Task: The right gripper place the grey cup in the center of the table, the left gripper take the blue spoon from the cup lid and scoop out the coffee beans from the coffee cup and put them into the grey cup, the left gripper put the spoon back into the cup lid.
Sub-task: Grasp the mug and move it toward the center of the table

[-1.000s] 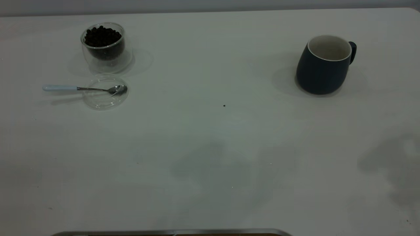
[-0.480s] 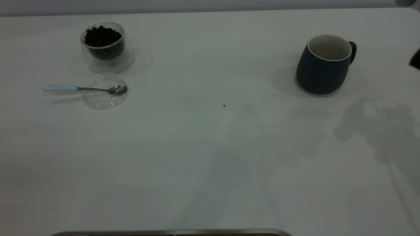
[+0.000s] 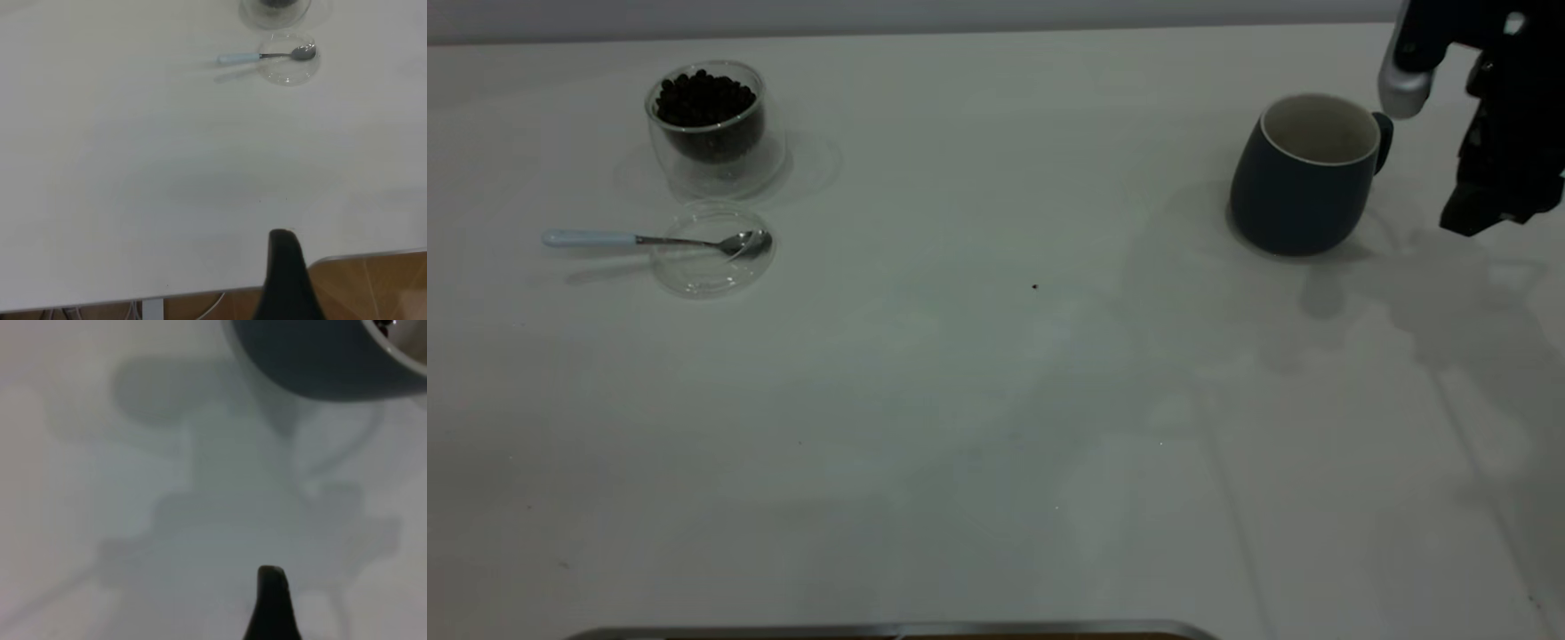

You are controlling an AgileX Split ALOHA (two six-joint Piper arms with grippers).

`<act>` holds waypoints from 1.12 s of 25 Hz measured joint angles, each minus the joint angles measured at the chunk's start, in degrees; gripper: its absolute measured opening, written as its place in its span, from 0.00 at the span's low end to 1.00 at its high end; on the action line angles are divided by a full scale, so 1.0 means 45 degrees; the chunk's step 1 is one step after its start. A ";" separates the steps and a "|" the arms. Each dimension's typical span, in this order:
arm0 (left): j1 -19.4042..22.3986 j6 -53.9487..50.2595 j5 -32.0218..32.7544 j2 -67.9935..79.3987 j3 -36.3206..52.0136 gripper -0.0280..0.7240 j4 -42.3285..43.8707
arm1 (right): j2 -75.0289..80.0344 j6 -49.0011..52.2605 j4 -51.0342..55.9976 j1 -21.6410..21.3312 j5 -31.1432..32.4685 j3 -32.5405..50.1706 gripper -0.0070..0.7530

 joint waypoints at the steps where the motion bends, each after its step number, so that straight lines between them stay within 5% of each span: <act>1: 0.0000 0.0000 0.0000 0.0000 0.0000 0.83 0.0000 | 0.0208 -0.0119 -0.0012 0.0000 -0.0028 -0.0196 0.82; 16: 0.0000 0.0016 0.0000 0.0000 0.0000 0.83 0.0000 | 0.1675 -0.0896 -0.0047 0.1162 -0.1647 -0.1467 0.79; 28: 0.0000 0.0016 0.0000 0.0000 0.0000 0.83 0.0000 | 0.1705 0.0737 0.0266 0.4250 -0.2132 -0.1467 0.79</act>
